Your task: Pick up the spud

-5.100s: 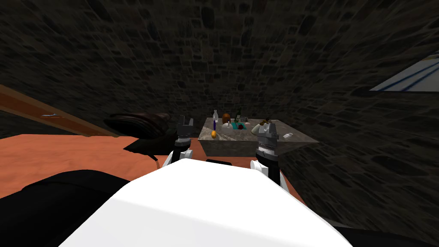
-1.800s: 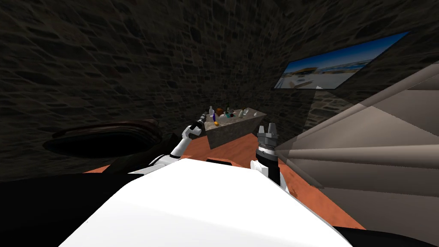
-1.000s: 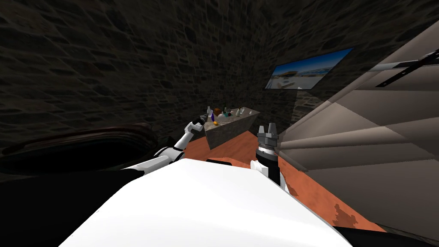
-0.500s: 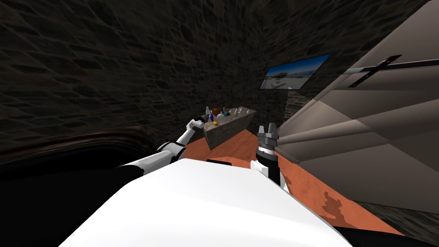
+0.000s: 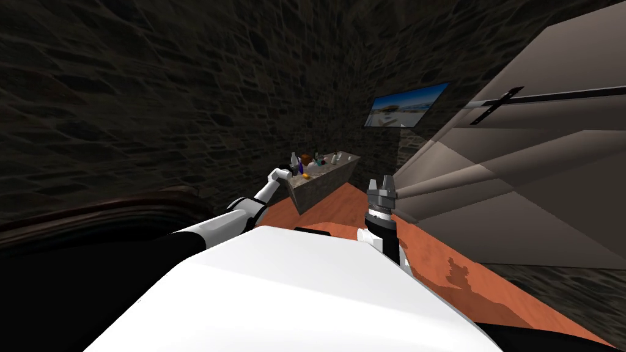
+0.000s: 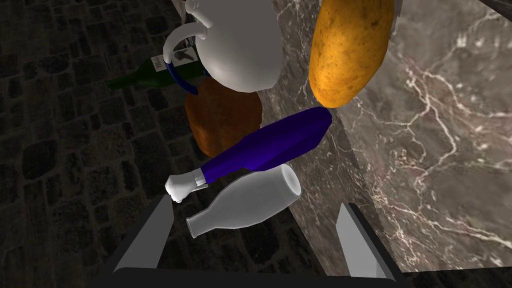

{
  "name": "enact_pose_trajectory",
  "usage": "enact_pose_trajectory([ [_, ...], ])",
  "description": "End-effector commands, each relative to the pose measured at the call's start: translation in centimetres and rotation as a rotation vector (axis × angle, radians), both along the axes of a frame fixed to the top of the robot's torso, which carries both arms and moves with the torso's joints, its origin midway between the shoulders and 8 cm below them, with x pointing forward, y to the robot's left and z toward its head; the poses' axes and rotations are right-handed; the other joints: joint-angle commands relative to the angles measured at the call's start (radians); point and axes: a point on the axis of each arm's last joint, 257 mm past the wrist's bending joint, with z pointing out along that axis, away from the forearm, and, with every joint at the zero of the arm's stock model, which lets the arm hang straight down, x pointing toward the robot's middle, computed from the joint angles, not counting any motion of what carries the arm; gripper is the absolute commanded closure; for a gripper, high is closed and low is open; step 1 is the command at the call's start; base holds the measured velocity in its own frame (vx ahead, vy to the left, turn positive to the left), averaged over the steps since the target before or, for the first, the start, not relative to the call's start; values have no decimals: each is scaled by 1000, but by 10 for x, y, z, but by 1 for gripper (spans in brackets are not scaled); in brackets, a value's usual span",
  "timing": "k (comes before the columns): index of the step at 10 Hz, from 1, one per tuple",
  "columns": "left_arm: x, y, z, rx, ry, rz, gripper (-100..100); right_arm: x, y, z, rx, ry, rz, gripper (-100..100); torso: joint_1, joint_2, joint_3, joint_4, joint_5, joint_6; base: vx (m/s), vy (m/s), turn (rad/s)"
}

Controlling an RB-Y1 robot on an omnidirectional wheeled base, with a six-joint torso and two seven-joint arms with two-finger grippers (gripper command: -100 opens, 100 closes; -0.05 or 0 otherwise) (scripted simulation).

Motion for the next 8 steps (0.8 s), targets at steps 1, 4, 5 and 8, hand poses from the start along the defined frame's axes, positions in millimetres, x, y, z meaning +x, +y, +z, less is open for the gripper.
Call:
enact_pose_trajectory([
  [1,0,-5,-11,-2,66,-14,-100,0,0,0,0,0,0,0,0,0,0,0,0,0,19,112,-172],
  [4,-4,-10,-25,-3,141,-27,-100,0,0,0,0,0,0,0,-1,-2,-1,0,0,1,16,77,-113],
  [5,-6,-16,-34,-9,191,-42,-100,0,0,0,0,0,0,0,-1,-1,-1,0,0,0,25,71,-140],
  [8,-15,-32,-48,-21,286,-80,-100,0,0,0,0,0,0,0,0,-2,-1,-1,0,0,25,103,-152],
])
